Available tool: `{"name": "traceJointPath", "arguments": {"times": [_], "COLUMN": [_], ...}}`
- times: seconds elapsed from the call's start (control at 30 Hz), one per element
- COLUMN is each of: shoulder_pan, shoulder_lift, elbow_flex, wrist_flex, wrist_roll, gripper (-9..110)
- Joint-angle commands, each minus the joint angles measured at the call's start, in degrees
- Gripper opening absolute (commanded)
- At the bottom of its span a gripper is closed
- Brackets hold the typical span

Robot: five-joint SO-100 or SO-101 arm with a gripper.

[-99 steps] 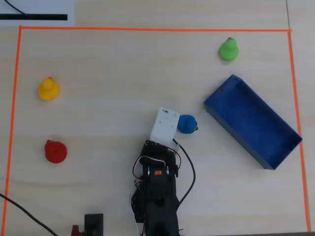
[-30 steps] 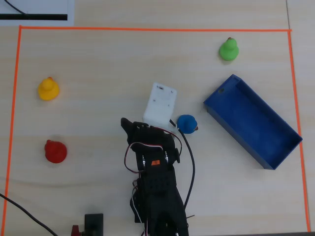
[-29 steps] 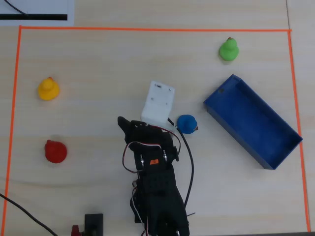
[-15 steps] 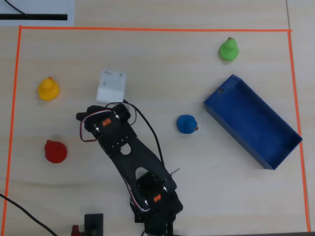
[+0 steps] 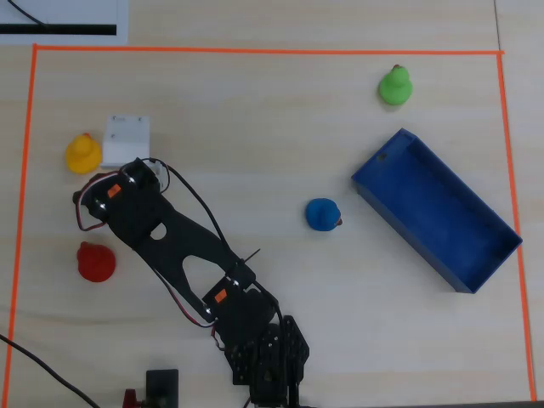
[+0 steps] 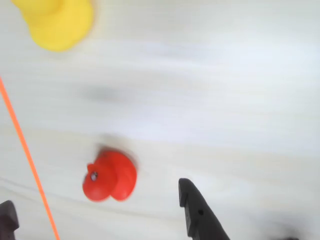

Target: Grasp yellow duck and put it into box.

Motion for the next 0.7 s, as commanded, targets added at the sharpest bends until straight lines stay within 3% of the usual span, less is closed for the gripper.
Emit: {"name": "traceJointPath", "arguments": {"times": [0.0,0.67], "shoulder_pan": [-0.26,0.09], "shoulder_lift": [-1.93,-13.71], "elbow_flex": [-5.54,-15.56], "wrist_flex": [-1.76,-14.94], "wrist_roll": [0.26,4.04], "gripper": [44,44]}}
